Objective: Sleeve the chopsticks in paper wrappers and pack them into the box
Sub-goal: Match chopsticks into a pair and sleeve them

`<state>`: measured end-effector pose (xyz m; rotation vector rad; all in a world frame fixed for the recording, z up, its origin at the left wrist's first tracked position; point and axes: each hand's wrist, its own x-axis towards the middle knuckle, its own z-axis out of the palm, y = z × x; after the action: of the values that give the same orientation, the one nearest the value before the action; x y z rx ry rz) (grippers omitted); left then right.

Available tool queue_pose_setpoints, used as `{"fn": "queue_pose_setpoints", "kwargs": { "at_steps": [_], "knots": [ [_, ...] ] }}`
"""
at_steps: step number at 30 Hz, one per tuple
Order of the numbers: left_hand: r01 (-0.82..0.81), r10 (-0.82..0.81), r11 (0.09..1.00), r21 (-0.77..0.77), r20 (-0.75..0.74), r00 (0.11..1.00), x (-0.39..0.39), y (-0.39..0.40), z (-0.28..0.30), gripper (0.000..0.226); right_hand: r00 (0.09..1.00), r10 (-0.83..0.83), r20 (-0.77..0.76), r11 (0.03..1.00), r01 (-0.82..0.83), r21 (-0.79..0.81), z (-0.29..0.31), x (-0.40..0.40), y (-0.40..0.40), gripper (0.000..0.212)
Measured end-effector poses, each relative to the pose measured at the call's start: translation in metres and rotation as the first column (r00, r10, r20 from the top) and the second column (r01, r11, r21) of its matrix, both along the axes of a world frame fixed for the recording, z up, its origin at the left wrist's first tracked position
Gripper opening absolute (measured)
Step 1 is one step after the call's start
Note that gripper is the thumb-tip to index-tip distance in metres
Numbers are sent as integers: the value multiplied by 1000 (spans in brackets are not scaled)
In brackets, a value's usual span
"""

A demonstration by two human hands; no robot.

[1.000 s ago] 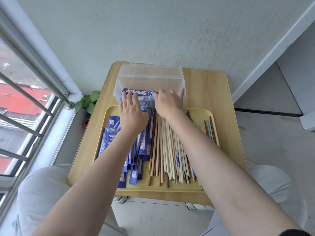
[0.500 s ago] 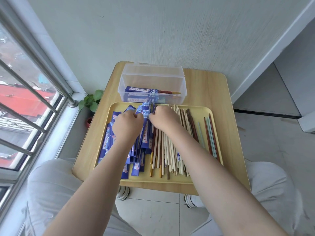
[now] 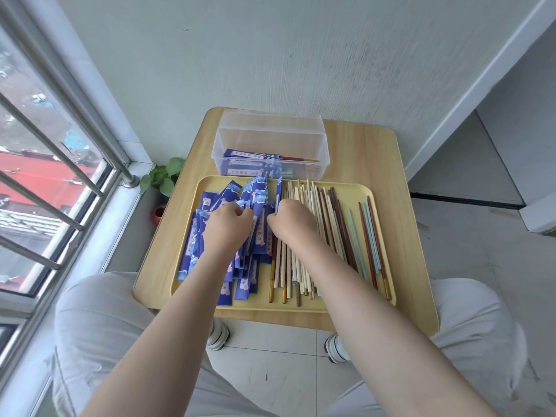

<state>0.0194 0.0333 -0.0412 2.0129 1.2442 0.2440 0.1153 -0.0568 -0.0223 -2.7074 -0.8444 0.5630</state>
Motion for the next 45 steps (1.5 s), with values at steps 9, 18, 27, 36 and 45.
{"fn": "queue_pose_setpoints", "kwargs": {
  "at_steps": [9,18,27,36,45],
  "knots": [
    [-28,79,983,-180,278,957,21,-25,17,21,966,8,-258,903,104,416,27,10,-52,17],
    [723,-699,501,475,-271,662,40,-62,39,58,847,-16,-531,812,321,488,25,27,-112,5],
    [689,-660,677,259,-200,724,49,-79,44,31,626,-4,-780,568,644,513,12,43,-134,37],
    [350,571,341,-873,488,660,43,-75,34,24,515,195,-835,780,435,450,14,18,-127,39],
    [-83,189,945,-316,323,927,32,-73,36,48,694,-144,-706,583,636,506,9,19,-119,13]
  ]
}}
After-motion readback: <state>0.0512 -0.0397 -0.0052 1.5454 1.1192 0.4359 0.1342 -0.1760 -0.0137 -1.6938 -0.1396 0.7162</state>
